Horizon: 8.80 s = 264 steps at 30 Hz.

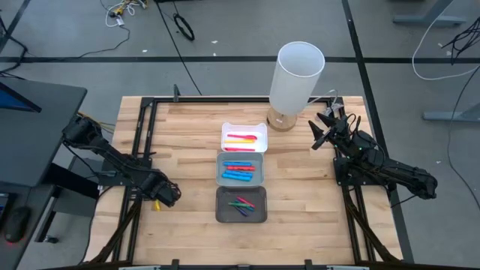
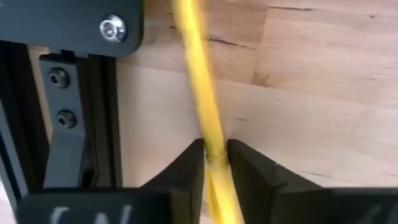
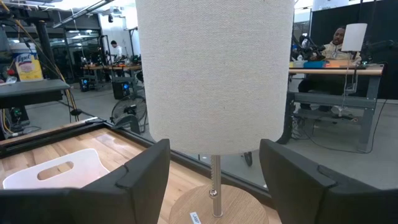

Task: Pick & Place Markers
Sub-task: Put the yellow marker pen into the white bin, then return to Home Position

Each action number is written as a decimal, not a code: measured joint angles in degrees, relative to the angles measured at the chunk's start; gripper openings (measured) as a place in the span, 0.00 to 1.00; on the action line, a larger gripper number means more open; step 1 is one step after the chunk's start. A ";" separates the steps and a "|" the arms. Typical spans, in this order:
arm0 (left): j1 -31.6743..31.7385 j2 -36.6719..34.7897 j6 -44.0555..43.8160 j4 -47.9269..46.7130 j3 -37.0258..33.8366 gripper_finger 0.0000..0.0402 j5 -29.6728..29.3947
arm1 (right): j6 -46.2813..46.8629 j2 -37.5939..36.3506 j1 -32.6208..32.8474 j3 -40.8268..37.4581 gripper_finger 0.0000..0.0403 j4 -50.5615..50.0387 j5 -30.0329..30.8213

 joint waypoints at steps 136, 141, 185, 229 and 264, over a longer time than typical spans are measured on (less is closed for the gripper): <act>43.78 31.31 143.21 -25.19 75.61 0.08 -19.97 | -0.02 0.01 0.00 0.02 0.62 0.00 0.01; 45.94 37.12 146.40 -25.55 81.93 0.08 -20.58 | 0.00 0.00 0.00 0.02 0.62 -0.02 0.00; 50.71 56.83 149.66 -11.78 79.47 0.08 -8.16 | 0.00 0.01 0.00 0.01 0.62 -0.02 0.00; 44.94 33.64 137.94 -6.43 72.27 0.75 -6.47 | 0.00 0.02 0.00 0.00 0.62 0.00 0.00; 39.54 -36.71 123.34 32.48 -2.61 0.75 -7.88 | 0.00 0.02 0.00 0.02 0.62 -0.02 0.00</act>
